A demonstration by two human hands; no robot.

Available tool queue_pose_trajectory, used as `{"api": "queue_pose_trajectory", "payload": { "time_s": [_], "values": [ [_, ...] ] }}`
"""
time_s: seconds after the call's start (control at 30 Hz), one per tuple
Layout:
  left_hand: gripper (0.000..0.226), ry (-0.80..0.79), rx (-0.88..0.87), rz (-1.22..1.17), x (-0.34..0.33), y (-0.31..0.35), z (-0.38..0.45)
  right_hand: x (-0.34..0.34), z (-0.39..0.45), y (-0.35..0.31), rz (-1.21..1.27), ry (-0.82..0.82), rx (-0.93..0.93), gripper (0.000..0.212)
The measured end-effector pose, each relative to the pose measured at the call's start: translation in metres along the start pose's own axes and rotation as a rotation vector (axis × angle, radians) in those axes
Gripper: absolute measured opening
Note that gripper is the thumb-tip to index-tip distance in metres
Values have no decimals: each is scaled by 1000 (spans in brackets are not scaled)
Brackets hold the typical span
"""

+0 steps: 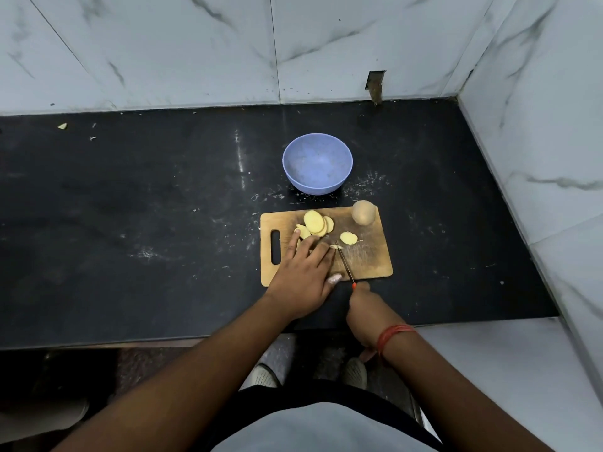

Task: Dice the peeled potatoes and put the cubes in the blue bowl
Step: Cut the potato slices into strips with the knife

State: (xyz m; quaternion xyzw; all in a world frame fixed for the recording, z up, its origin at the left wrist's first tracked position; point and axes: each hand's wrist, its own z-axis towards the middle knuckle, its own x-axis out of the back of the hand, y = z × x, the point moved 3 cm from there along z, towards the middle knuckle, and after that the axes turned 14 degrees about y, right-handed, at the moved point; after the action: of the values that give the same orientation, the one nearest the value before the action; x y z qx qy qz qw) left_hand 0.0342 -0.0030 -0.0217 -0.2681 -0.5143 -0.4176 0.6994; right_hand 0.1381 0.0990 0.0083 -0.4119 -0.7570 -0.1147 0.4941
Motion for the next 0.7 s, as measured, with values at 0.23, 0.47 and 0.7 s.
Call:
{"api": "queue_pose_trajectory", "payload": {
  "time_s": [0.23, 0.47, 0.7],
  "values": [
    [62, 14, 6, -17, 3, -1, 2, -9, -3, 7, -80, 35, 48, 30],
    [60, 47, -10, -48, 6, -4, 2, -2, -14, 16, 18, 101, 143, 13],
    [60, 40, -16, -53, 6, -5, 2, 0, -7, 3, 38, 88, 126, 15]
  ]
}}
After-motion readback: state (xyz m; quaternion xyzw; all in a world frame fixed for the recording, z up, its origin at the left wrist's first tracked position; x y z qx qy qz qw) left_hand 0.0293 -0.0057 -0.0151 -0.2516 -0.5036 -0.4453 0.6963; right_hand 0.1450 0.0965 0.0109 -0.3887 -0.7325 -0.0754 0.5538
